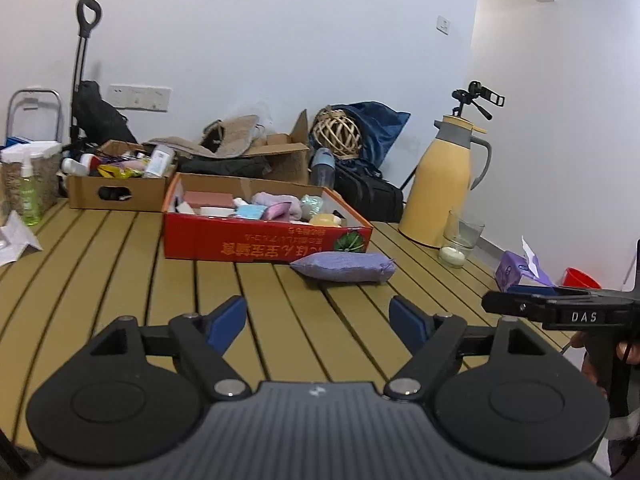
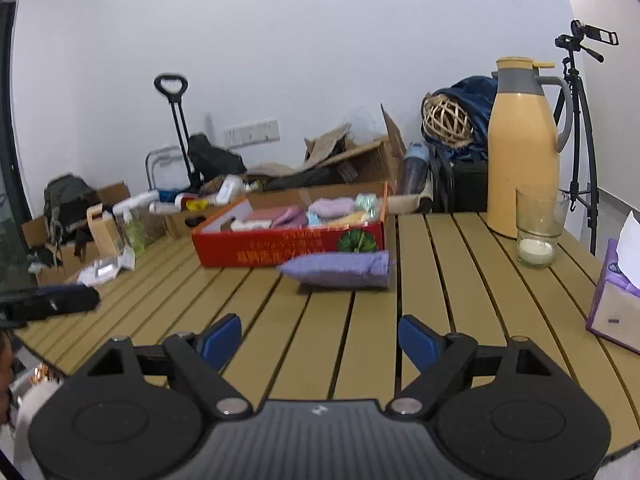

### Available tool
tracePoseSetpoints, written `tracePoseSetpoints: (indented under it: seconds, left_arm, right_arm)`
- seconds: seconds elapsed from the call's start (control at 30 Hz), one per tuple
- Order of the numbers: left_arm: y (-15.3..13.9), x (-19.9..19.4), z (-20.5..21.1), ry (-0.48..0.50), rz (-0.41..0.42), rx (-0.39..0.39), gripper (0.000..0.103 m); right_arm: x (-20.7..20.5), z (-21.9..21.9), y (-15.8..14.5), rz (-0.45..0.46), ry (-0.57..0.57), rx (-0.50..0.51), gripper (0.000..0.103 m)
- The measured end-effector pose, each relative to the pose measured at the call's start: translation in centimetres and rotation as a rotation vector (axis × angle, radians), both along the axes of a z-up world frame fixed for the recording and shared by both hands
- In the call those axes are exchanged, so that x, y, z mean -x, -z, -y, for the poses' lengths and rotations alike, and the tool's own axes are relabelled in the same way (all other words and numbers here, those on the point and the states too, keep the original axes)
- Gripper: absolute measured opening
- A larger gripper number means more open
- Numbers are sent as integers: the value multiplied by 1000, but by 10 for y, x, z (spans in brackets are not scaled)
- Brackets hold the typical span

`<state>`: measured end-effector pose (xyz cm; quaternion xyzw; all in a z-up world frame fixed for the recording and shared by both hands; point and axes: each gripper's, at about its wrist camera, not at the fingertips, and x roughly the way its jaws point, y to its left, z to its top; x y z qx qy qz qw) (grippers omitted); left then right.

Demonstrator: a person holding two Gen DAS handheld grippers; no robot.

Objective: Organize soft objects
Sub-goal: 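Withdraw both grippers back over the table toward the purple sachet, then grasp the purple lavender sachet with both grippers together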

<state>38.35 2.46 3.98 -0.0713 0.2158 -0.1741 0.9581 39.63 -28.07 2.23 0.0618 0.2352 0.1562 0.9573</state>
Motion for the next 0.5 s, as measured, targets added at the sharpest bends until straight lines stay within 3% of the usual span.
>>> tracePoseSetpoints:
  seconds: [0.2,0.37,0.5]
  left_arm:
    - [16,-89,23,27,-96,44,73]
    - [39,-190,50,54,-227,76,69]
    - [70,-243,59,64,-316,163,64]
  right_arm:
    - [-74,3,12,-52,47,-38,85]
    - [-163,19,29,-127,86,-206,84]
    - [-220,19,56,-172,155,-182,74]
